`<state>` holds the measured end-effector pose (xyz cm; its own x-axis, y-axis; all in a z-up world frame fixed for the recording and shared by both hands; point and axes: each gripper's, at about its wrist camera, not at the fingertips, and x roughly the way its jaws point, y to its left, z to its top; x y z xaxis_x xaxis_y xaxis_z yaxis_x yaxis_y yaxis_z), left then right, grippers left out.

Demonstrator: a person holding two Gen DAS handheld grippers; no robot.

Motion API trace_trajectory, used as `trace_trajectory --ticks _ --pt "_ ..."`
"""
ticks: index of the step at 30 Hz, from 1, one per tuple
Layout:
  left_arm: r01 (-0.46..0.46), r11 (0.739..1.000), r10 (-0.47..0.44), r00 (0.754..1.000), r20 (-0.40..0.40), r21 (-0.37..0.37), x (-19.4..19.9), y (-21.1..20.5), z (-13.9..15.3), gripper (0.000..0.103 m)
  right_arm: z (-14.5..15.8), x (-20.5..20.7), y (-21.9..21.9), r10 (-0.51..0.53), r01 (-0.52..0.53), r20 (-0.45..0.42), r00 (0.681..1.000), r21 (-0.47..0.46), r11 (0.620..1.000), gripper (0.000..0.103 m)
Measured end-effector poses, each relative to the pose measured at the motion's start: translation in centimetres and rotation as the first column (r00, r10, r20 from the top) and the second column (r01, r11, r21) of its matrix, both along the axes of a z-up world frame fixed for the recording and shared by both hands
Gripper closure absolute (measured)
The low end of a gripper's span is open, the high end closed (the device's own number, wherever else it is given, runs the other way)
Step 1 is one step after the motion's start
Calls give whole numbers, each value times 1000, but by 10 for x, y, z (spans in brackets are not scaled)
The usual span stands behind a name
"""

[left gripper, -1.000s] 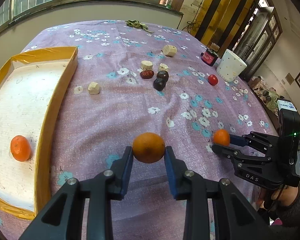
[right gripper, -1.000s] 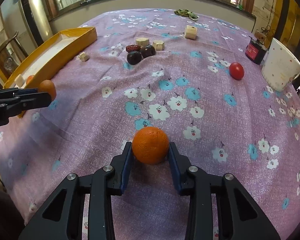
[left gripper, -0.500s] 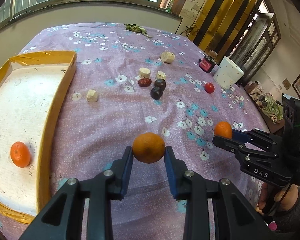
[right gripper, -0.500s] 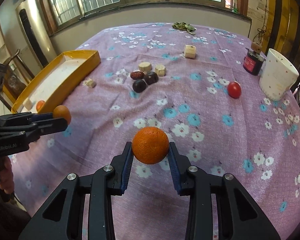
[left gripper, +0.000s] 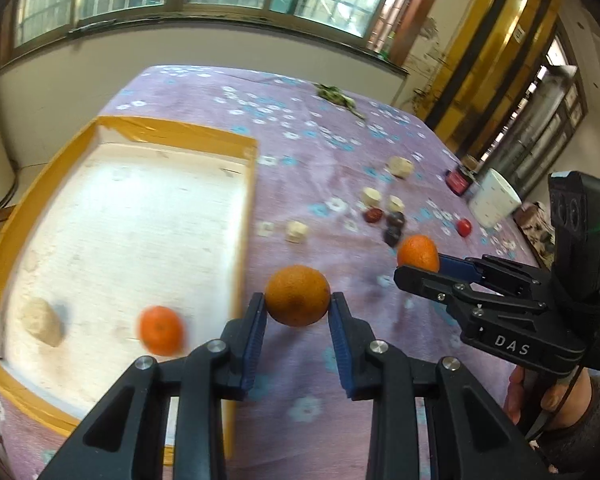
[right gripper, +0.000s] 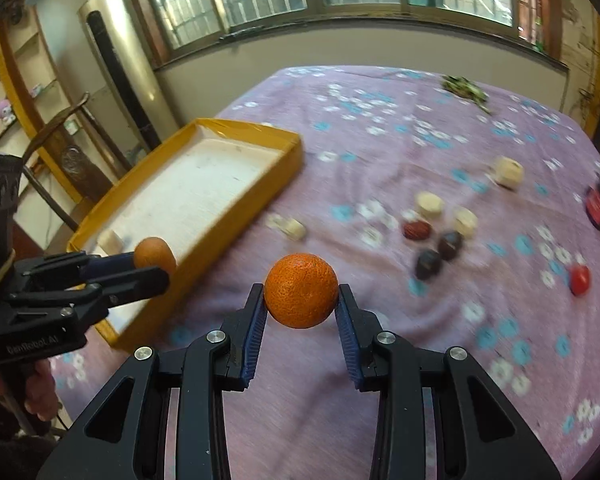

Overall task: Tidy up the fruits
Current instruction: 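Open both tools to release the oranges inside the tray, then withdraw both tools from the tray back toward the fruits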

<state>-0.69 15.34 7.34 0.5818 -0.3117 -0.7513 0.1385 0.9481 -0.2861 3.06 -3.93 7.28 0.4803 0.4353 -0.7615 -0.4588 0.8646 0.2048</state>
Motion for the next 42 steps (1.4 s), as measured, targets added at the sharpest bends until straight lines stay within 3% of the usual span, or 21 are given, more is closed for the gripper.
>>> trace_trajectory --ticks 7,14,20,22,25,28,32,37,42 --pt "-105 994 105 994 -4 13 13 60 -2 69 -3 25 65 84 -84 -20 996 33 996 70" --pt "-201 979 203 977 -64 36 42 112 -17 69 -20 52 117 136 -129 -86 987 75 989 70" --pt "-244 967 251 962 -112 69 63 139 -33 69 -41 67 149 155 -150 -127 980 51 987 69" --pt "-251 965 258 956 -138 72 68 146 -39 69 -38 67 156 166 -165 -93 982 20 986 67" --pt "-250 963 264 953 -151 103 72 148 -47 69 -35 64 165 187 -188 -75 979 0 982 67" --pt "-233 967 249 950 -187 105 79 148 -57 68 -37 59 178 227 -229 -42 973 -78 970 67" --pt "-215 968 235 959 -160 130 77 141 -56 67 -45 62 177 212 -216 -52 976 -96 972 67" --pt "-198 967 223 962 -158 160 77 134 -54 51 -40 57 173 203 -203 -14 979 -132 970 62" --pt "-200 963 228 961 -154 179 74 136 -52 46 -27 47 167 196 -190 35 980 -136 972 62"
